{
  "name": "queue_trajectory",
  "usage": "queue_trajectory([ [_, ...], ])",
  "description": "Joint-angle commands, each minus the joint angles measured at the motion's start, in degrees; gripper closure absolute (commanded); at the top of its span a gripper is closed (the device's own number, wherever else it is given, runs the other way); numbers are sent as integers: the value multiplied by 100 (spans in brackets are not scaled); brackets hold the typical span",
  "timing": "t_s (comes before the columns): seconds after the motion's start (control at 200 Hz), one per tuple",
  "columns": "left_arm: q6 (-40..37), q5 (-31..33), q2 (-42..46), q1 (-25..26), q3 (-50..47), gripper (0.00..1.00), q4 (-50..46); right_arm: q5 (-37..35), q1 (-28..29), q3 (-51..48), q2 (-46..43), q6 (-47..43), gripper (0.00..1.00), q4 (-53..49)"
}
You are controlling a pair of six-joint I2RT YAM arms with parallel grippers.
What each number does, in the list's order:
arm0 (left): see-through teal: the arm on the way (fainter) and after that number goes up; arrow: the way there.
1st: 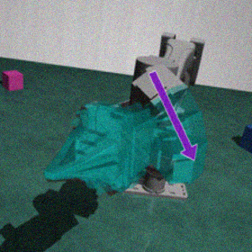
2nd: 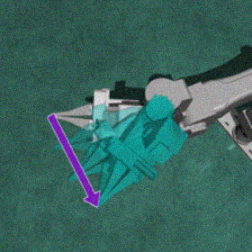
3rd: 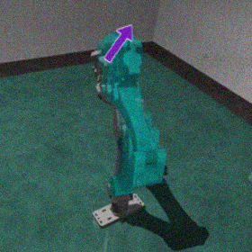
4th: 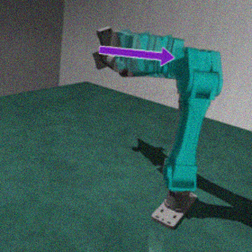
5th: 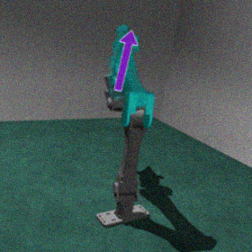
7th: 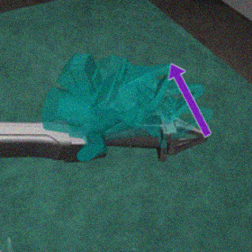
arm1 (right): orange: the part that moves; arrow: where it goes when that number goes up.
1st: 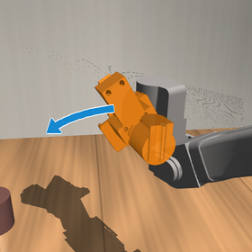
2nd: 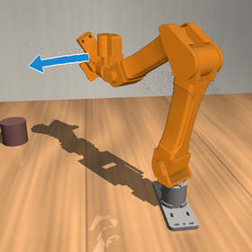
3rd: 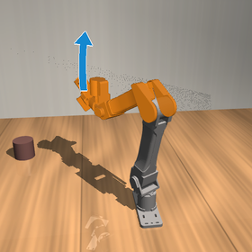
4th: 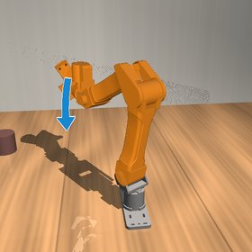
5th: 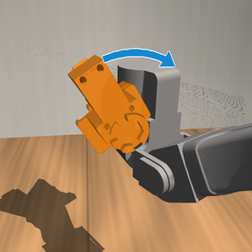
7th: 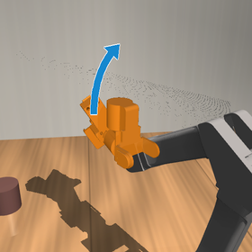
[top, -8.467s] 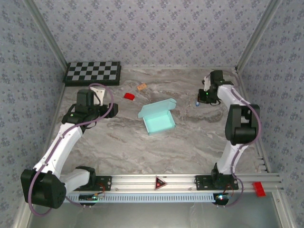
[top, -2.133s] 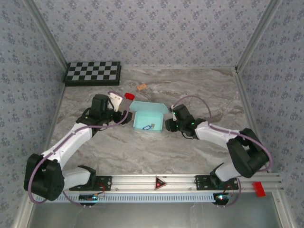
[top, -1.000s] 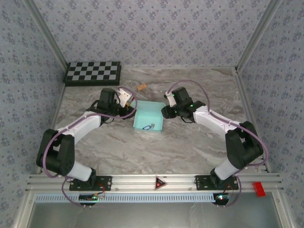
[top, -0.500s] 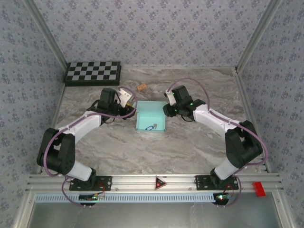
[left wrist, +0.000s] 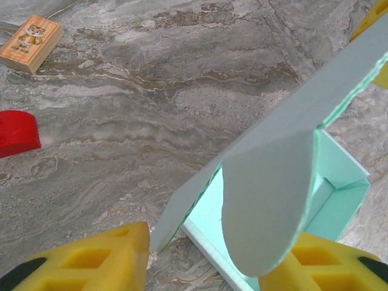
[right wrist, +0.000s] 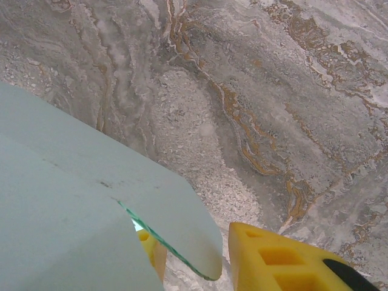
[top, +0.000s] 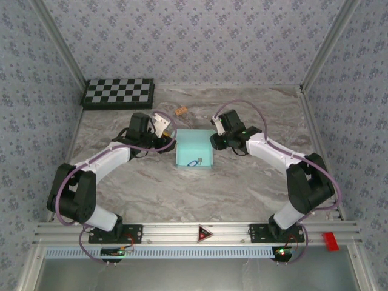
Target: Fold the paper box
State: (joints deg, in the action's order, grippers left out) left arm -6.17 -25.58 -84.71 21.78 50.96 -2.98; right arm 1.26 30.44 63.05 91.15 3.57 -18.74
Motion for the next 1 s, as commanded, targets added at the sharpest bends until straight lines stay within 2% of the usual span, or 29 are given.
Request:
queue_trajectory([
  [0.0,-203,-148,44,28,10,50,167,57,-46,228,113,-56,66,-238],
  [0.2,-494,-363,-106,19,173,49,29,276,-77,347,194,-216,66,-371],
  [0.42,-401,-463,-323,18,342,56,-63,93,-73,378,179,-196,68,-448],
  [0.77,11,-168,-247,44,254,68,55,-244,32,398,181,-52,75,-422],
  [0.995,122,11,-226,89,246,70,-18,-413,111,342,177,122,81,-333],
])
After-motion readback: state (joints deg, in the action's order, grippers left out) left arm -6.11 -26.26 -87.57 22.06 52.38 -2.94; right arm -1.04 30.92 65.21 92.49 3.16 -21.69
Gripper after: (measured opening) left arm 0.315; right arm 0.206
